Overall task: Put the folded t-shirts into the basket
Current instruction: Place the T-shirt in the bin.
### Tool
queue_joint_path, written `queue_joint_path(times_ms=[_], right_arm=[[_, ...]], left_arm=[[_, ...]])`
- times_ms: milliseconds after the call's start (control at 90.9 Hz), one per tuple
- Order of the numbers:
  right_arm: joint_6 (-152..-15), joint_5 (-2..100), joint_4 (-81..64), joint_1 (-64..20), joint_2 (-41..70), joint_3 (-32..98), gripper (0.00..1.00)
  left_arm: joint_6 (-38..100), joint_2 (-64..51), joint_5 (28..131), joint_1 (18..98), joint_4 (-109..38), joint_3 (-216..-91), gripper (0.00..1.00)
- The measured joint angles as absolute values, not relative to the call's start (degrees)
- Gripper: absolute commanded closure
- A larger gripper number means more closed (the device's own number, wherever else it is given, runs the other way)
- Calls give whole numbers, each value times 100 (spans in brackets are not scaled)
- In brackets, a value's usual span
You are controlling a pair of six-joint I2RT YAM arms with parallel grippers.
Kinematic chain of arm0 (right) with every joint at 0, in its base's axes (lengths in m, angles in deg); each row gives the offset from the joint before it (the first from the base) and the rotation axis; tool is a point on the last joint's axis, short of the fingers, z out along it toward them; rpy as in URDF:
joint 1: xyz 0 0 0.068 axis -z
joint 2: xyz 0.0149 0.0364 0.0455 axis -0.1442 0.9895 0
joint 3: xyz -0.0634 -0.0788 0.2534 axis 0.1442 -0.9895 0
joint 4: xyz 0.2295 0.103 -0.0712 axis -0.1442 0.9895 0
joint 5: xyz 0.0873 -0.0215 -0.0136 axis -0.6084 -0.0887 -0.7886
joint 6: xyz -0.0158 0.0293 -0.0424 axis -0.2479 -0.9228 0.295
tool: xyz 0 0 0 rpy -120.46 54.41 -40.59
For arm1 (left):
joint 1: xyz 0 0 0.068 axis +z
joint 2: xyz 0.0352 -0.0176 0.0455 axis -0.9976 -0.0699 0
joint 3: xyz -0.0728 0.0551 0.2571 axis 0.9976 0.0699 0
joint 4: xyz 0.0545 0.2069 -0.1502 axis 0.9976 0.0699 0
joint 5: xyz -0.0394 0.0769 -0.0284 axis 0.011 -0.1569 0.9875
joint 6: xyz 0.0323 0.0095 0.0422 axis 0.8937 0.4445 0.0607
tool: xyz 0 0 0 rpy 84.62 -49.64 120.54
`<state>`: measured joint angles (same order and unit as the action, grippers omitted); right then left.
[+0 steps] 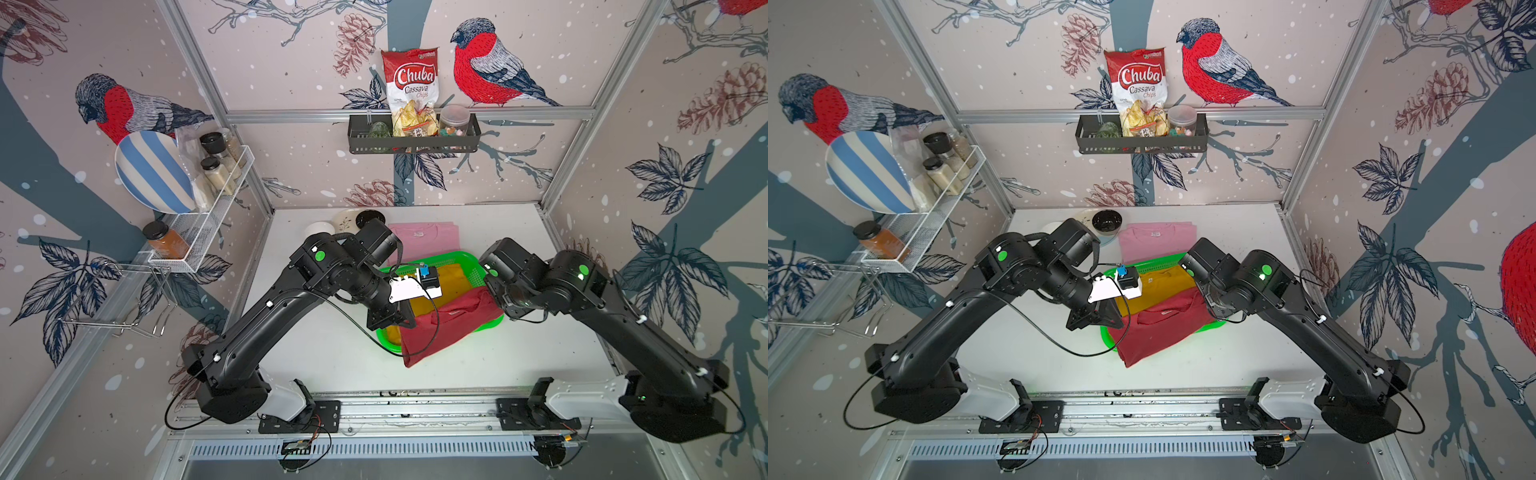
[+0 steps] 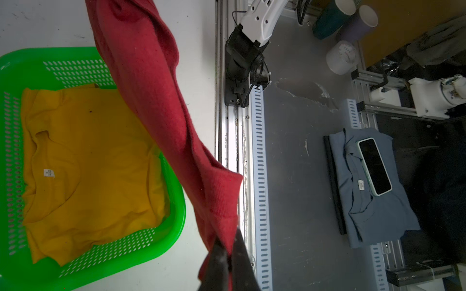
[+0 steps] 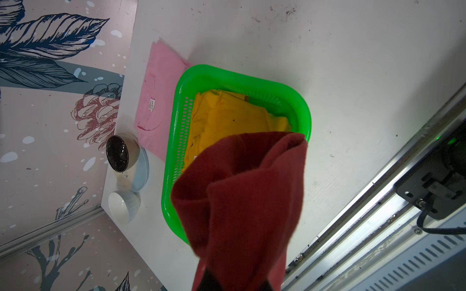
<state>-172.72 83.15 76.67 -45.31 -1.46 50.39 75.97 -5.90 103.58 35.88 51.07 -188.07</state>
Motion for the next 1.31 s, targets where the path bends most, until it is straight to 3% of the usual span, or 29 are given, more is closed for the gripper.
queue_joint_path(times_ms=[209,561,990,1309], right_arm=[[-17423,8374,7676,-4542,-301,5019,97],[-17473,8011,6983,-3954,-336,3568,97],[-16323,7072,5787,-2789,1447,4033,97],[-15838,6536,5400,-2477,2632,4490,96]], left_arm=[[7551,-665,10844,3671,5133,-18934,100],[7623,-1062,10612,4463,4620,-17456,100],[8056,-1945,9628,5341,4128,-17605,100],[8506,-2544,8330,5396,3273,-17207,100]])
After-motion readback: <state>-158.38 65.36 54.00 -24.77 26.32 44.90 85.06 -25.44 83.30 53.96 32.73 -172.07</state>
